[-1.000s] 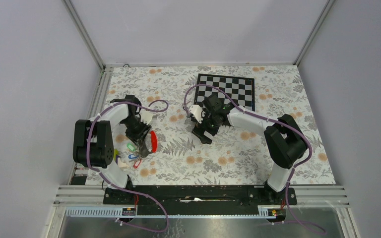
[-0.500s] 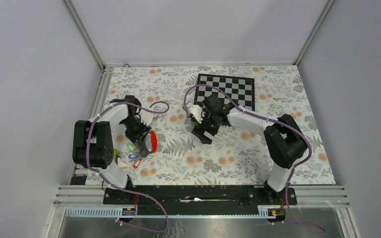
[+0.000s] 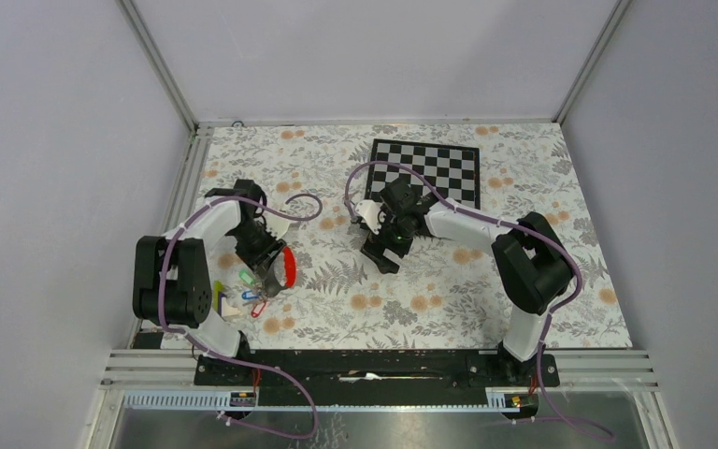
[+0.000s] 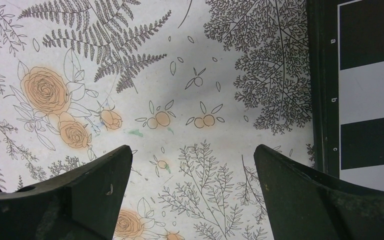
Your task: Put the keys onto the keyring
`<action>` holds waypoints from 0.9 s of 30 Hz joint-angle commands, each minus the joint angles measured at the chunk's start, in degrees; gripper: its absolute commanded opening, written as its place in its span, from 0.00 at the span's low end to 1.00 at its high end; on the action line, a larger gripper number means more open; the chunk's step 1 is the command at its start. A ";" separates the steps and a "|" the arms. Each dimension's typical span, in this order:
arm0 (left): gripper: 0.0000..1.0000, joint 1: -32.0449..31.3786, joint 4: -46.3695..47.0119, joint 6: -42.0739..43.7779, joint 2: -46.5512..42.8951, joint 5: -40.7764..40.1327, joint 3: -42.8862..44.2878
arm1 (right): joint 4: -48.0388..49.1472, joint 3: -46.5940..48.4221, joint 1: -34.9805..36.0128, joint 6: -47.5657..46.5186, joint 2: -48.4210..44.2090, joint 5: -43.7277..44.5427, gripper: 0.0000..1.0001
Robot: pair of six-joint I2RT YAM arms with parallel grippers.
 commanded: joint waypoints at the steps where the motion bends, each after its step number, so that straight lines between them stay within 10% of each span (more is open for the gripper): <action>1: 0.42 -1.07 0.18 3.87 -4.24 -0.77 -0.71 | -2.01 2.76 -0.04 -0.66 1.36 -2.05 1.00; 27: 0.39 -8.38 6.39 7.92 -7.68 -11.07 -7.22 | -2.49 2.96 -0.02 -0.91 1.46 -2.25 1.00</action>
